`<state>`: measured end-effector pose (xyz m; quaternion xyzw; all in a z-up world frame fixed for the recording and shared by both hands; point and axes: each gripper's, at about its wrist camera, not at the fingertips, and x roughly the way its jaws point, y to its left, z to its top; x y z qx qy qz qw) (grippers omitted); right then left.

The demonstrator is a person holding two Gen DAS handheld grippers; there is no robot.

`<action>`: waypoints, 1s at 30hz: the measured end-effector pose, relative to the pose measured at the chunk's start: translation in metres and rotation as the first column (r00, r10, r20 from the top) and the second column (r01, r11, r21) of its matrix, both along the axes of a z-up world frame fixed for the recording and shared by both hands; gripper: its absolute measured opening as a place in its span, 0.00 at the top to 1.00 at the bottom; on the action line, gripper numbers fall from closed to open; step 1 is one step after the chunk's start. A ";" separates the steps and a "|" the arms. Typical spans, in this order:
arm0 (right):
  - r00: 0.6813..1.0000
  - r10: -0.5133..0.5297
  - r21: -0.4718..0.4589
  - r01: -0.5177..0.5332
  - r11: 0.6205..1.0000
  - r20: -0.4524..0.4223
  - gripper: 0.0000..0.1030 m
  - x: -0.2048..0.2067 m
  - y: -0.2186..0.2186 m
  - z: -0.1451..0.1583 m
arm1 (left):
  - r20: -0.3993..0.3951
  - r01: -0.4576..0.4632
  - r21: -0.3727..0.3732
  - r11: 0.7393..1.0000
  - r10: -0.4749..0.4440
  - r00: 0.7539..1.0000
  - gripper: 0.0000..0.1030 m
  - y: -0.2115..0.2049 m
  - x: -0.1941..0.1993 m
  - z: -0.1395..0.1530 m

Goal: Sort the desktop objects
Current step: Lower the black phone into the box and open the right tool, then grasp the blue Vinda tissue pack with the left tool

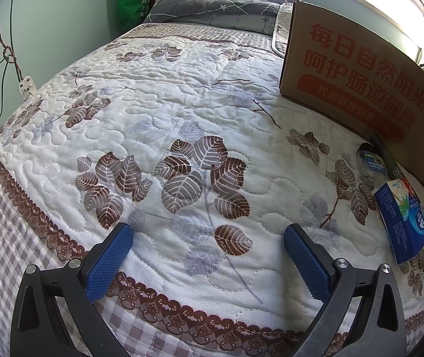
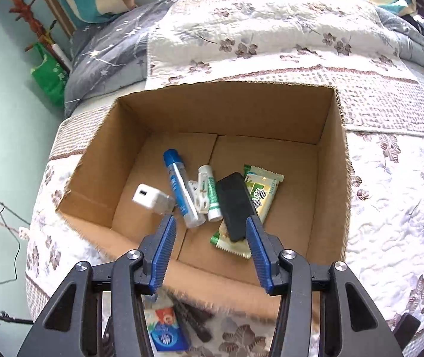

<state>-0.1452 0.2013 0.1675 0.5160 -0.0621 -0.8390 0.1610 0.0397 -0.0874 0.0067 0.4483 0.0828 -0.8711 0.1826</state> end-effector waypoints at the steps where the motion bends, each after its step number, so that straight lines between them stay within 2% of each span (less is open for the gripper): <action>1: 1.000 0.012 0.007 -0.012 1.000 -0.021 0.36 0.017 0.002 0.009 | 0.000 0.000 0.000 1.000 0.000 1.000 0.00 0.000 0.000 0.000; 2: 0.999 0.019 0.012 -0.019 1.000 -0.042 0.32 0.037 0.006 0.016 | 0.000 0.000 -0.001 1.000 0.000 1.000 0.00 0.000 0.000 0.000; 6: 0.997 0.016 0.053 -0.012 0.999 -0.079 0.26 0.110 0.021 0.035 | 0.002 0.000 -0.003 1.000 0.000 1.000 0.00 0.000 0.000 0.000; 10: 0.990 0.051 0.135 -0.033 0.990 -0.129 0.22 0.174 0.028 0.038 | 0.007 0.001 -0.008 1.000 -0.001 1.000 0.00 0.000 0.000 0.001; 13: 0.990 0.057 0.115 -0.042 0.992 -0.130 0.17 0.206 0.038 0.035 | 0.012 0.001 -0.011 1.000 -0.001 1.000 0.00 0.000 -0.001 0.001; 15: 0.990 0.053 0.113 -0.038 0.993 -0.131 0.16 0.218 0.045 0.035 | 0.014 0.002 -0.009 1.000 -0.002 1.000 0.00 -0.001 -0.001 0.001; 19: 0.976 0.063 0.132 -0.036 0.991 -0.210 0.15 0.227 0.047 0.049 | 0.019 0.000 -0.010 1.000 0.000 1.000 0.00 -0.001 -0.001 0.002; 22: 0.963 0.072 0.121 -0.042 0.992 -0.261 0.07 0.231 0.044 0.058 | 0.018 0.000 -0.009 1.000 0.000 1.000 0.00 0.000 -0.001 0.001; 26: 0.945 0.094 0.092 -0.068 0.993 -0.314 0.03 0.236 0.042 0.070 | 0.019 0.000 -0.008 1.000 0.000 1.000 0.00 -0.001 0.000 0.001; 30: 0.934 0.064 0.054 -0.048 0.997 -0.352 0.00 0.237 0.052 0.081 | 0.030 -0.002 -0.004 1.000 0.002 1.000 0.00 0.000 -0.001 0.002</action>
